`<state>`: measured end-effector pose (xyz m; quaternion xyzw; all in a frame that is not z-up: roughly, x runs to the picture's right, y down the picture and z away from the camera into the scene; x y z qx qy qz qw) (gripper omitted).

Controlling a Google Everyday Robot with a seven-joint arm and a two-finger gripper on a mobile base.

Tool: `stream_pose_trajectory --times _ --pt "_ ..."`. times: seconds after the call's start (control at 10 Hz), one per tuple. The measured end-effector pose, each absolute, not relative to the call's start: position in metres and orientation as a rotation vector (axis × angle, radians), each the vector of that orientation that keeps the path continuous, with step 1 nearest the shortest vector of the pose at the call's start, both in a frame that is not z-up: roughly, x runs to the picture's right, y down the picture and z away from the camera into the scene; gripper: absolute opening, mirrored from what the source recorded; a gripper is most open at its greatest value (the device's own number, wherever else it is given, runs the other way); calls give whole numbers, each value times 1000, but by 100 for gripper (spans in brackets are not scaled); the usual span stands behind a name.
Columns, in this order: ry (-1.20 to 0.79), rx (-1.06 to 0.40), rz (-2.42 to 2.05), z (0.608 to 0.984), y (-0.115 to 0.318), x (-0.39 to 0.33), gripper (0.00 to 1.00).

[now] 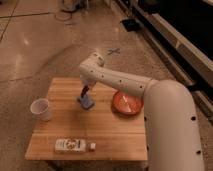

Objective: Place the pepper on the white sponge

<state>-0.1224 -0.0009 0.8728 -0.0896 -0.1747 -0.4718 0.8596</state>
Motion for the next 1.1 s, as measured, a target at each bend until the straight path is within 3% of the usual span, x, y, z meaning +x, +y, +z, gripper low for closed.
stream_pose_trajectory --times 0.8,0.9,1.1 --pt "-334 -193 -998 904 30 -153 3" --pt "-318 -199 -1011 911 34 -153 16" --pt "-294 -206 -1027 921 37 -150 32"
